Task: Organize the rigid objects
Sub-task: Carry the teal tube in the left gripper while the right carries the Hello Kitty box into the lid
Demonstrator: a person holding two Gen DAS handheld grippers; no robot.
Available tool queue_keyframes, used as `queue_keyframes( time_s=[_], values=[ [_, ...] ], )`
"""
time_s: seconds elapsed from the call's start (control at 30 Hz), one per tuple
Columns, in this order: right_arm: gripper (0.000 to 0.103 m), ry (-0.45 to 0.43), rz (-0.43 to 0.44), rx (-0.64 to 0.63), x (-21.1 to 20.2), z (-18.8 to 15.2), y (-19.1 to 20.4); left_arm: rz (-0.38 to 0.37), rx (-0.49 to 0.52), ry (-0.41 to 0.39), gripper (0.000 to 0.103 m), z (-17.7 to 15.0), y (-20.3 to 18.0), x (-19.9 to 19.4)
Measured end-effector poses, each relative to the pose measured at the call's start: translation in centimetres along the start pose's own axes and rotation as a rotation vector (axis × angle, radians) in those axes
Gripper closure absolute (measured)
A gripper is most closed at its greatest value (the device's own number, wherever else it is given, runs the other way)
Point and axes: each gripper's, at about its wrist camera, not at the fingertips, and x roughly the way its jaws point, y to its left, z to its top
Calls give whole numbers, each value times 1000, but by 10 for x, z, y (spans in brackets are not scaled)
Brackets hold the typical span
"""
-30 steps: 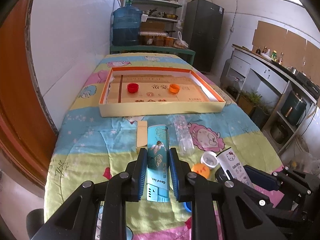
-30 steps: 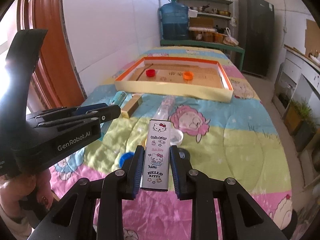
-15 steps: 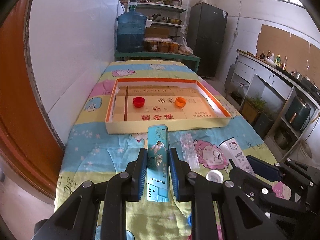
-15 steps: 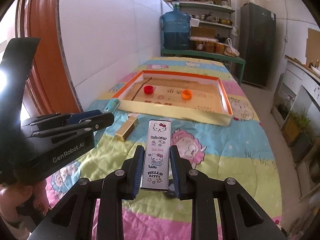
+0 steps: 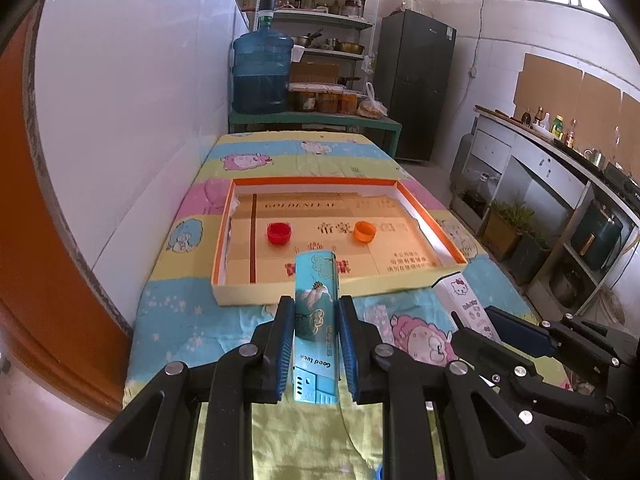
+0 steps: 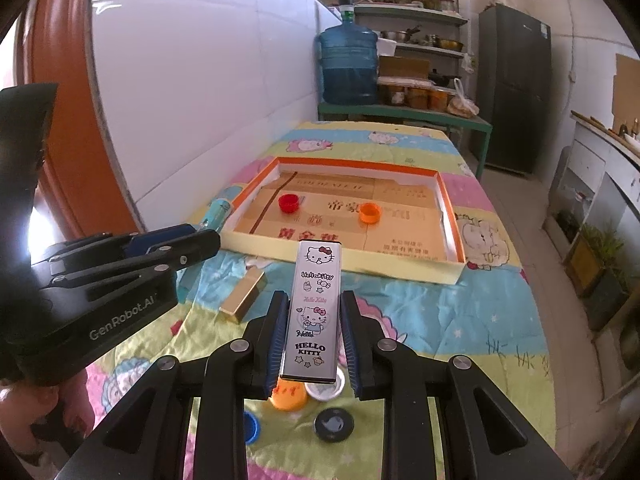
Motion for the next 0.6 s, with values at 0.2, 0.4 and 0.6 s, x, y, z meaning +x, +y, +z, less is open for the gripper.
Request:
queue_keyframes(
  time_s=[0.2, 0.4, 0.6],
  values=[
    [76, -1, -9, 6, 8, 18, -10, -4, 7, -10, 80, 18, -1, 6],
    [76, -20, -43, 17, 17, 39, -27, -14, 12, -18, 80, 38, -4, 18],
    [76, -20, -72, 31, 32, 58, -47, -43, 7, -13, 80, 57, -6, 35]
  ],
)
